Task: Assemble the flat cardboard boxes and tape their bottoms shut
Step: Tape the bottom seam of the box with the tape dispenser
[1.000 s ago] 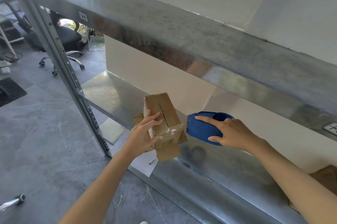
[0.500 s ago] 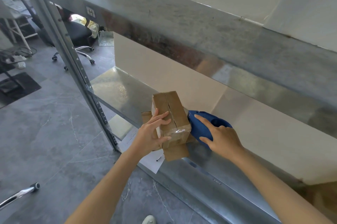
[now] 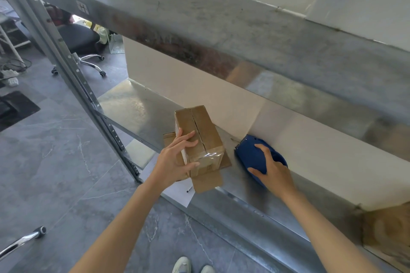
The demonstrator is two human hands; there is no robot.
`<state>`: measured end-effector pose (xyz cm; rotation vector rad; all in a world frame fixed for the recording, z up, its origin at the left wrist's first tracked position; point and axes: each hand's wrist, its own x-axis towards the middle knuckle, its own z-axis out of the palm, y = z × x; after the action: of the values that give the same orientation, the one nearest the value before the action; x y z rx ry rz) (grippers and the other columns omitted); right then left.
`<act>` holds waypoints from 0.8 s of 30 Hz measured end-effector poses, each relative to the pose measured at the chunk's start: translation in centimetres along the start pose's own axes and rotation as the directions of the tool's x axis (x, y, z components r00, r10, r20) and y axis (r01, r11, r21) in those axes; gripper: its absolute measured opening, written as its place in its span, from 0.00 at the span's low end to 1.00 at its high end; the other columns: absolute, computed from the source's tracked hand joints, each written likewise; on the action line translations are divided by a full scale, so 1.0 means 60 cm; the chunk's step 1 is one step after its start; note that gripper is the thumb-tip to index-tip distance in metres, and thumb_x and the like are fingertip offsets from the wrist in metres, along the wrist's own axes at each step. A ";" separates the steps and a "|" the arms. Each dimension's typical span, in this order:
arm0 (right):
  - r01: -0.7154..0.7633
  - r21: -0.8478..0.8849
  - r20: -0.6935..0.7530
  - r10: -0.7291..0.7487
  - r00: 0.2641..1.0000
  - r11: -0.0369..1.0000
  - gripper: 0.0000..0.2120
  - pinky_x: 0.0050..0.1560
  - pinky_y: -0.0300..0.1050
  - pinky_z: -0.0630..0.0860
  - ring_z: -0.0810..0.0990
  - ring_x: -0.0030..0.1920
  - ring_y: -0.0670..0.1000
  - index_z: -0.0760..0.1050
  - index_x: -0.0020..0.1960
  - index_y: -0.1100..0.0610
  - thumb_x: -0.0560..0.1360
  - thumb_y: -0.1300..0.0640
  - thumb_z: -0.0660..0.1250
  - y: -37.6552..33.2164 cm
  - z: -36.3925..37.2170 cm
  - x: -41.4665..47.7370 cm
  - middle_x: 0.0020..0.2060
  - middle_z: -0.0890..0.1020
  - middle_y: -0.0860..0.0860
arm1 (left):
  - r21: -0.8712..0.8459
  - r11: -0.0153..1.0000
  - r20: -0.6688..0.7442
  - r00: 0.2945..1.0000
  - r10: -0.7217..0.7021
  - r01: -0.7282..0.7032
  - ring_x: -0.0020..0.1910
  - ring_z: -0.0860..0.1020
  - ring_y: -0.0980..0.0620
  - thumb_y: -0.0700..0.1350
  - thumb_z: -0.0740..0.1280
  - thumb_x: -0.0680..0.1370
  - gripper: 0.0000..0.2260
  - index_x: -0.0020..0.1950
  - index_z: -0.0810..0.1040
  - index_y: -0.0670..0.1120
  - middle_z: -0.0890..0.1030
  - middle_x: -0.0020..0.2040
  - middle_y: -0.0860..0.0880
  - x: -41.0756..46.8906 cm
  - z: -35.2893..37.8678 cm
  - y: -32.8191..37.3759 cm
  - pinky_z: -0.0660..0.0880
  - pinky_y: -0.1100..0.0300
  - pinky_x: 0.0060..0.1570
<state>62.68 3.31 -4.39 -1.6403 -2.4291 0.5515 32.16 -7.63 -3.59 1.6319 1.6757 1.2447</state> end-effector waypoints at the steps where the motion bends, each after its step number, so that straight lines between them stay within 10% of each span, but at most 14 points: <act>1: -0.007 0.030 0.005 0.007 1.000 1.000 0.34 0.36 0.40 0.72 0.80 0.43 0.46 0.58 0.75 0.42 0.75 0.40 0.70 0.000 -0.002 0.002 0.46 0.78 0.41 | 0.004 1.000 0.000 1.000 -0.003 0.003 0.78 0.55 0.59 0.45 0.79 0.69 0.24 0.64 0.79 0.50 0.70 0.72 0.60 0.000 0.000 0.000 0.60 0.59 0.74; 4: 0.020 -0.085 0.008 -0.019 1.000 0.996 0.33 0.51 0.48 0.76 0.74 0.61 0.54 0.59 0.75 0.41 0.75 0.35 0.66 -0.004 -0.015 0.003 0.60 0.73 0.49 | 0.008 1.000 0.001 1.000 -0.010 0.010 0.78 0.54 0.60 0.46 0.80 0.69 0.24 0.63 0.78 0.52 0.70 0.72 0.62 0.000 0.000 0.000 0.60 0.56 0.74; 10: 0.052 -0.258 -0.099 -0.080 0.992 0.965 0.30 0.45 0.48 0.77 0.73 0.55 0.54 0.68 0.72 0.48 0.75 0.34 0.64 -0.053 -0.058 0.017 0.56 0.70 0.51 | 0.028 0.999 -0.006 0.999 -0.034 0.034 0.78 0.54 0.61 0.61 0.76 0.66 0.27 0.63 0.78 0.54 0.69 0.72 0.63 -0.001 0.003 0.004 0.60 0.58 0.72; 16: 0.451 0.066 0.007 -0.452 0.892 0.890 0.34 0.59 0.43 0.70 0.68 0.65 0.46 0.64 0.74 0.44 0.72 0.37 0.70 -0.154 -0.045 0.039 0.67 0.68 0.43 | 0.040 0.999 -0.041 0.999 -0.032 0.033 0.78 0.55 0.62 0.60 0.75 0.67 0.25 0.61 0.78 0.54 0.70 0.71 0.63 -0.003 0.008 0.007 0.60 0.60 0.71; 24: 0.448 0.213 0.022 -0.462 0.887 0.869 0.27 0.64 0.46 0.71 0.68 0.67 0.45 0.73 0.70 0.46 0.73 0.43 0.72 -0.171 -0.014 0.061 0.66 0.70 0.42 | 0.039 0.998 -0.029 0.999 -0.039 0.040 0.78 0.55 0.61 0.58 0.75 0.70 0.24 0.63 0.79 0.52 0.70 0.72 0.63 -0.002 0.002 0.013 0.61 0.58 0.72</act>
<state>52.72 3.48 0.07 -0.9318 -2.5838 0.7525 32.70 -7.83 -3.00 1.6027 1.7521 1.2284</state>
